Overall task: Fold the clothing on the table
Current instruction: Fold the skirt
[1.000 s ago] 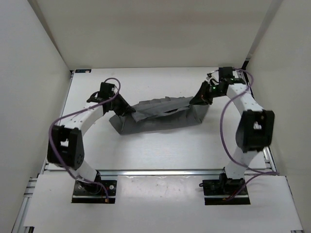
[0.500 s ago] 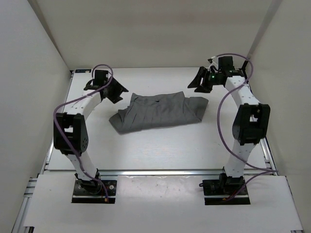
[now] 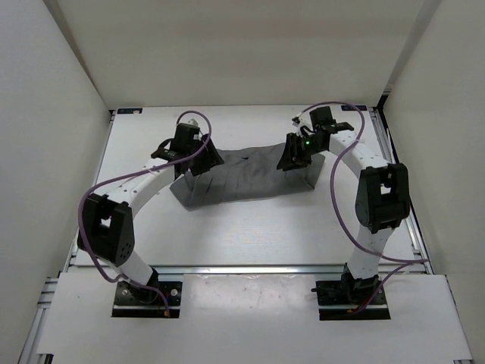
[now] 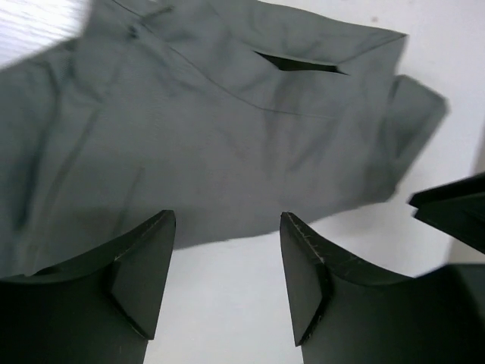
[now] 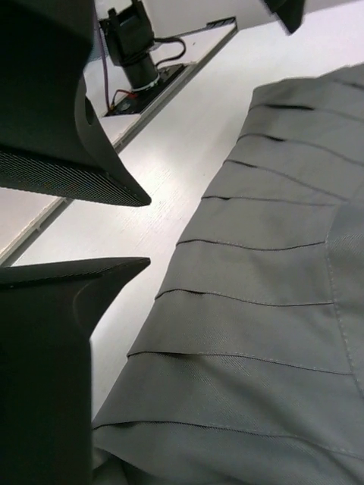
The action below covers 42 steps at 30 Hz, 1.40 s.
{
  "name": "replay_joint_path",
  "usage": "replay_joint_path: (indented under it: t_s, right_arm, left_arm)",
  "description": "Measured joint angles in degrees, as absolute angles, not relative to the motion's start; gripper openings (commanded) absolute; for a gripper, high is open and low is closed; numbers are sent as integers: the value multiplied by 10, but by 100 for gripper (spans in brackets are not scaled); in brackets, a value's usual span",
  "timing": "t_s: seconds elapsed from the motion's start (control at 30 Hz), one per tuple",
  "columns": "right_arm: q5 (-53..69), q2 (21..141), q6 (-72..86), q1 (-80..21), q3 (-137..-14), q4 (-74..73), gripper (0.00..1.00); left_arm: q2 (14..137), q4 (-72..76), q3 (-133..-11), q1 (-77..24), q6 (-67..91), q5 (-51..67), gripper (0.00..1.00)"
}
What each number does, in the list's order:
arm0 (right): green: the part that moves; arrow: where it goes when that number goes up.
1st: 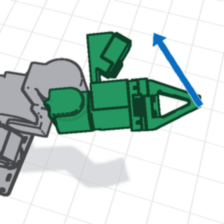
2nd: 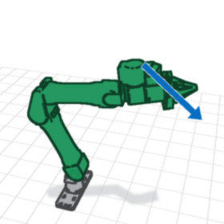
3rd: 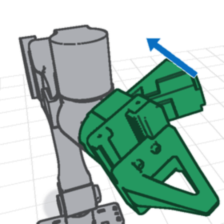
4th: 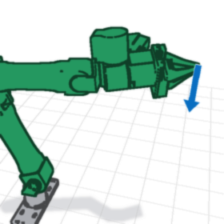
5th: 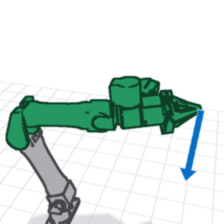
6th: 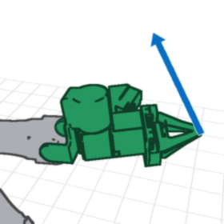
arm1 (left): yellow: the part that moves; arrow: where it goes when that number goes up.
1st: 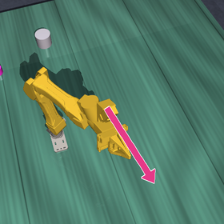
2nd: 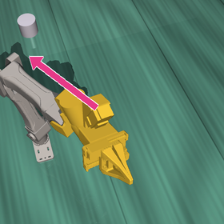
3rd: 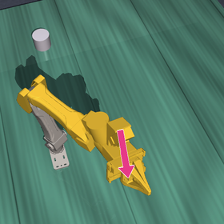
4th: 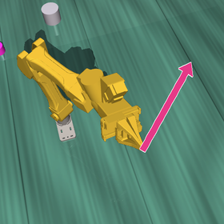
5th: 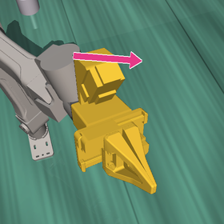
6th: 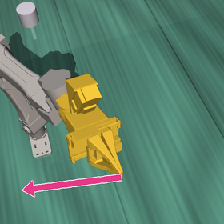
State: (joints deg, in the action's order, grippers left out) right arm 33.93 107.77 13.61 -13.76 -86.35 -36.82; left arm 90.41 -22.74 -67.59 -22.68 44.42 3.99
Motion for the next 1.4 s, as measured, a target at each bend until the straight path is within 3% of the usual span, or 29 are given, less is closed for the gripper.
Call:
replay_joint_path:
  t_s: [0.27, 0.53, 1.03, 1.1, 1.13, 1.17, 1.2, 1.27, 1.4]
  right_arm:
    - [305, 1114, 131, -149, -865, -375, 29]
    - [281, 1202, 136, -115, -921, -392, 30]
    - [265, 1195, 148, -85, -923, -404, 33]
    - [262, 1190, 150, -77, -922, -404, 33]
    - [261, 1189, 152, -73, -922, -404, 33]
    - [258, 1189, 154, -70, -922, -404, 33]
    - [256, 1189, 156, -67, -922, -404, 33]
    - [253, 1189, 159, -65, -922, -405, 33]
    - [249, 1189, 163, -68, -922, -404, 32]
  left_arm:
    - [979, -258, -725, -154, 315, 45, 67]
    - [974, -230, -668, -137, 268, 72, 68]
    - [974, -221, -623, -143, 216, 82, 65]
    - [974, -220, -614, -145, 215, 86, 60]
    - [974, -220, -609, -145, 215, 90, 51]
    - [974, -220, -603, -146, 217, 95, 32]
    - [974, -220, -597, -146, 221, 99, 26]
    - [974, -217, -583, -146, 217, 105, 0]
    - [972, -213, -554, -141, 218, 121, 0]
